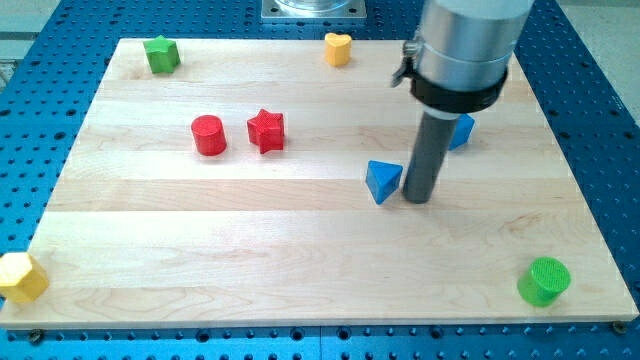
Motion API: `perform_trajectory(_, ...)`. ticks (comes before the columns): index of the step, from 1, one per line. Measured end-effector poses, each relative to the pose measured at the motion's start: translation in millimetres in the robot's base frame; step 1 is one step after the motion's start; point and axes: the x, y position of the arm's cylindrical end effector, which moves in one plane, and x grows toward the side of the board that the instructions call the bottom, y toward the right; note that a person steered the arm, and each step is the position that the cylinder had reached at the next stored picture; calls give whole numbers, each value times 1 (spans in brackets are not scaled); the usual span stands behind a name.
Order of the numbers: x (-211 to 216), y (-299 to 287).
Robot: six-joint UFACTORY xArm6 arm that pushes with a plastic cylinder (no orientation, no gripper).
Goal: Place the green circle at the top right corner of the board
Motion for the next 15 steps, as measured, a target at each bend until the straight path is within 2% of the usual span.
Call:
perform_trajectory(1,9,-10)
perform_trajectory(2,35,33)
perform_trajectory(3,95,47)
perform_trajectory(4,133,54)
perform_trajectory(5,124,117)
perform_trajectory(6,109,152)
perform_trajectory(8,132,151)
perform_trajectory(9,125,186)
perform_trajectory(12,-21,193)
perform_trajectory(13,54,199)
perform_trajectory(14,52,173)
perform_trajectory(15,15,160)
